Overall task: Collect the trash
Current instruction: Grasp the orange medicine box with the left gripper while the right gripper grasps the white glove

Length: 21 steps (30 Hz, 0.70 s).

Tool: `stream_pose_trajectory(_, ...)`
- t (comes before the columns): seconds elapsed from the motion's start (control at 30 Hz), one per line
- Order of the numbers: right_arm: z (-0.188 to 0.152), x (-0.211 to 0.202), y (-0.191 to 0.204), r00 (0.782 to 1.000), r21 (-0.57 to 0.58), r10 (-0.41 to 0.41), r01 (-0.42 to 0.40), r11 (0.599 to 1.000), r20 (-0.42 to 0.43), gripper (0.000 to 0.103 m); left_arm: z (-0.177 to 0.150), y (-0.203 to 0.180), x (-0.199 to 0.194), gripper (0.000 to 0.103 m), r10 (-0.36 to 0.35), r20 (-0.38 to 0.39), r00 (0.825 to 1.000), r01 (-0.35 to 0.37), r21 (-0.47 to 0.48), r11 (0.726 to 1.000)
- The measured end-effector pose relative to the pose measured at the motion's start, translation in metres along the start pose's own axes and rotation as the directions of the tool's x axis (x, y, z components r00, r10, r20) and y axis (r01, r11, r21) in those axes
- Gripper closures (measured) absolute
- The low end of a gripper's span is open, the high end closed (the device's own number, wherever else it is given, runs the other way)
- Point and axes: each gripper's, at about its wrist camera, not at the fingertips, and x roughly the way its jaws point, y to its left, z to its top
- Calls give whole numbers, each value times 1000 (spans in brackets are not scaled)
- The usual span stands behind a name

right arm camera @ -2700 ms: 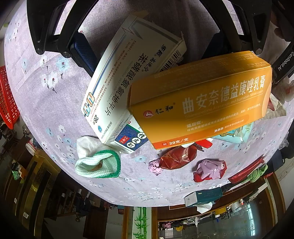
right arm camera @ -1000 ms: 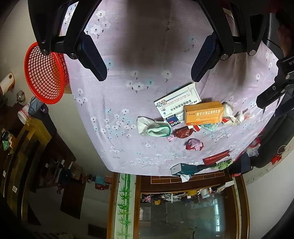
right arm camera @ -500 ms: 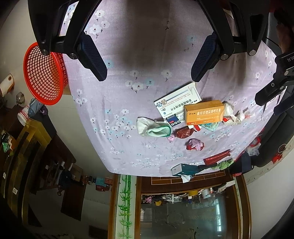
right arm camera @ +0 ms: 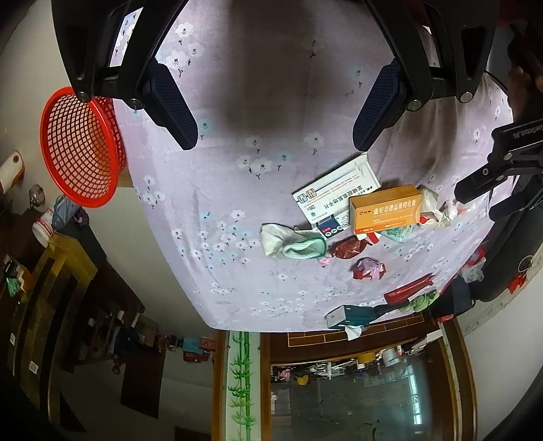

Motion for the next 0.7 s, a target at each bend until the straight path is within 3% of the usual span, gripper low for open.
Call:
stream_pose_trajectory(0.17,0,0,-10,1000,46,-4,4,999,-6,8,11,-10,28,0,-27,-31,999,31,155,987)
stream_pose_trajectory(0.43,-4,-5,-22,1000,85,-30,31,996,-10,9,23,-29,88,0,-62,-129,990,109,398,911)
stream_pose_trajectory(0.57,-7,-6,-30,999,110,-40,42,993,-19,9,23,-33,113,0,-59,-159,986,125,448,885)
stream_pose_trajectory(0.6,-7,-6,-31,999,118,-34,36,992,-24,8,23,-32,119,4,-58,-166,984,127,444,887)
stream_pose_trajectory(0.7,-5,-5,-33,999,125,-17,21,992,-34,8,22,-31,137,31,-62,-210,976,150,432,890)
